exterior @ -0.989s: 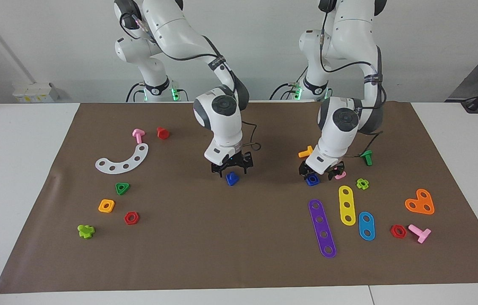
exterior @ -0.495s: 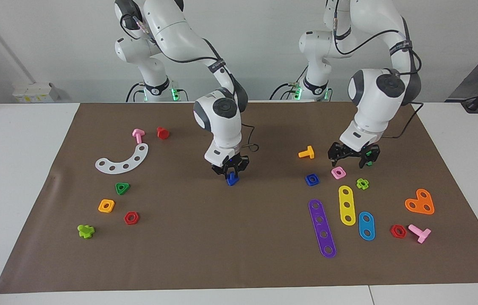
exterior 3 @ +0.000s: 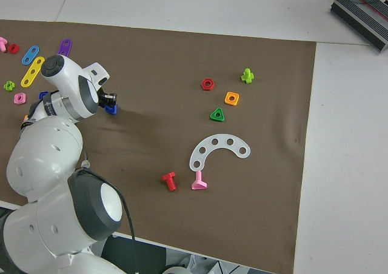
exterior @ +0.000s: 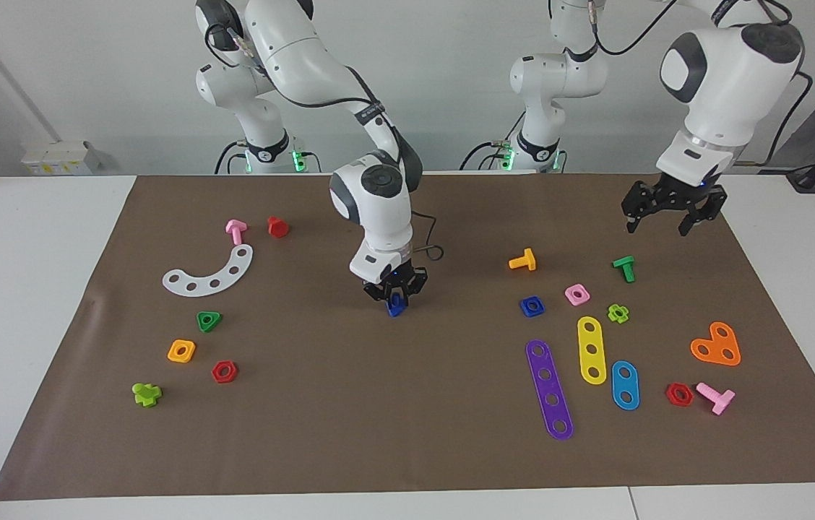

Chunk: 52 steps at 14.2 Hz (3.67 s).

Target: Unscrew and place screws in storage area

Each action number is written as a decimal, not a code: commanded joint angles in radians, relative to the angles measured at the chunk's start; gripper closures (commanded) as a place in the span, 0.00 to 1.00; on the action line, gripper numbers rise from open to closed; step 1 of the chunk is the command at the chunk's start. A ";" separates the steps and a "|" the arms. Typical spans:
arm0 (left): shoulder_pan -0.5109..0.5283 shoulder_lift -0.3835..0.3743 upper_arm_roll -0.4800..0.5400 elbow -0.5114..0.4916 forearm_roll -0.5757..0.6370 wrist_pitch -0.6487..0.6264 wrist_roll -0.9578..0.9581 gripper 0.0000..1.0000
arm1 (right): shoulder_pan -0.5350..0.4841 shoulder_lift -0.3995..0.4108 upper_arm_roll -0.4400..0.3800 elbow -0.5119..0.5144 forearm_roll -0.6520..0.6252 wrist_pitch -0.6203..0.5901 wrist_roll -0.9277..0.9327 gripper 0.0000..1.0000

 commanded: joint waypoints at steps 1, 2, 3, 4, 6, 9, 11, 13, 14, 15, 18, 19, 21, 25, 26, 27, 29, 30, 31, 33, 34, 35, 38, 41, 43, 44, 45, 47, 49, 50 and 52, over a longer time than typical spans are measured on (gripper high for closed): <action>0.010 0.052 -0.009 0.171 0.002 -0.135 0.012 0.00 | -0.004 -0.002 0.001 -0.015 -0.009 0.025 -0.012 0.63; 0.010 0.068 -0.009 0.229 0.000 -0.186 0.012 0.00 | -0.006 -0.002 0.001 -0.016 -0.009 0.019 -0.014 0.63; 0.010 0.086 -0.009 0.268 -0.001 -0.229 0.012 0.00 | -0.007 -0.005 -0.001 -0.024 -0.009 0.017 -0.017 0.71; 0.009 0.100 -0.009 0.302 -0.001 -0.254 0.012 0.00 | -0.007 -0.006 -0.001 -0.033 -0.009 0.014 -0.017 1.00; 0.009 0.076 -0.009 0.270 0.000 -0.260 0.014 0.00 | -0.009 -0.006 -0.001 -0.030 -0.009 0.011 -0.020 1.00; 0.010 0.042 -0.009 0.212 0.000 -0.252 0.003 0.00 | -0.024 -0.031 -0.007 -0.007 -0.009 -0.042 -0.021 1.00; 0.012 0.040 -0.007 0.202 0.000 -0.251 0.003 0.00 | -0.078 -0.092 -0.007 0.004 -0.009 -0.104 -0.043 1.00; 0.010 0.040 -0.009 0.202 0.002 -0.251 0.001 0.00 | -0.179 -0.160 -0.007 0.001 -0.009 -0.154 -0.136 1.00; 0.010 0.040 -0.010 0.202 0.002 -0.254 0.000 0.00 | -0.232 -0.183 -0.007 -0.007 -0.008 -0.170 -0.194 1.00; 0.010 0.040 -0.010 0.202 0.003 -0.259 0.003 0.00 | -0.294 -0.197 -0.006 -0.012 -0.006 -0.180 -0.263 1.00; 0.010 0.040 -0.010 0.202 0.003 -0.257 0.003 0.00 | -0.445 -0.210 -0.006 -0.050 0.009 -0.200 -0.464 1.00; 0.010 0.040 -0.010 0.202 0.003 -0.257 0.003 0.00 | -0.482 -0.214 -0.004 -0.062 0.011 -0.200 -0.519 1.00; 0.010 0.040 -0.010 0.202 0.003 -0.257 0.003 0.00 | -0.539 -0.227 -0.004 -0.103 0.015 -0.181 -0.596 1.00; 0.010 0.040 -0.010 0.202 0.003 -0.257 0.003 0.00 | -0.541 -0.237 -0.004 -0.232 0.064 -0.057 -0.598 1.00; 0.010 0.040 -0.010 0.202 0.003 -0.257 0.003 0.00 | -0.537 -0.237 -0.003 -0.248 0.066 -0.046 -0.598 1.00; 0.010 0.040 -0.010 0.202 0.003 -0.257 0.003 0.00 | -0.532 -0.237 -0.001 -0.258 0.080 -0.041 -0.597 1.00; 0.010 0.040 -0.010 0.202 0.003 -0.257 0.003 0.00 | -0.512 -0.237 -0.001 -0.275 0.092 -0.026 -0.597 1.00; 0.010 0.040 -0.010 0.202 0.003 -0.259 0.003 0.00 | -0.518 -0.235 -0.001 -0.289 0.092 -0.006 -0.606 1.00; 0.010 0.040 -0.010 0.202 0.003 -0.257 0.003 0.00 | -0.517 -0.235 -0.001 -0.307 0.092 0.020 -0.607 1.00; 0.010 0.040 -0.010 0.202 0.003 -0.257 0.003 0.00 | -0.515 -0.235 -0.001 -0.346 0.092 0.085 -0.604 0.76; 0.010 0.040 -0.010 0.202 0.003 -0.257 0.003 0.00 | -0.517 -0.234 -0.001 -0.348 0.091 0.094 -0.598 0.30; 0.010 0.040 -0.010 0.202 0.003 -0.257 0.003 0.00 | -0.517 -0.234 -0.001 -0.346 0.091 0.094 -0.597 0.01; 0.010 0.040 -0.010 0.202 0.003 -0.257 0.003 0.00 | -0.514 -0.237 -0.002 -0.316 0.091 0.079 -0.597 0.00; 0.010 0.040 -0.010 0.202 0.003 -0.257 0.003 0.00 | -0.510 -0.270 -0.002 -0.190 0.092 -0.050 -0.508 0.00; 0.010 0.040 -0.010 0.202 0.003 -0.259 0.003 0.00 | -0.510 -0.280 -0.007 -0.099 0.071 -0.140 -0.379 0.00; 0.010 0.040 -0.010 0.202 0.003 -0.257 0.003 0.00 | -0.510 -0.290 -0.009 -0.063 0.054 -0.189 -0.368 0.00; 0.010 0.040 -0.010 0.202 0.003 -0.257 0.003 0.00 | -0.510 -0.296 -0.010 -0.023 0.020 -0.237 -0.364 0.00; 0.010 0.040 -0.010 0.202 0.003 -0.257 0.003 0.00 | -0.510 -0.310 -0.010 0.065 -0.058 -0.350 -0.357 0.00; 0.010 0.040 -0.010 0.202 0.003 -0.257 0.003 0.00 | -0.510 -0.325 -0.004 0.152 -0.077 -0.491 -0.321 0.00; 0.010 0.040 -0.010 0.202 0.003 -0.257 0.003 0.00 | -0.510 -0.335 -0.007 0.183 -0.077 -0.550 -0.319 0.00; 0.010 0.040 -0.010 0.202 0.003 -0.257 0.003 0.00 | -0.521 -0.381 -0.003 0.223 -0.075 -0.663 -0.321 0.00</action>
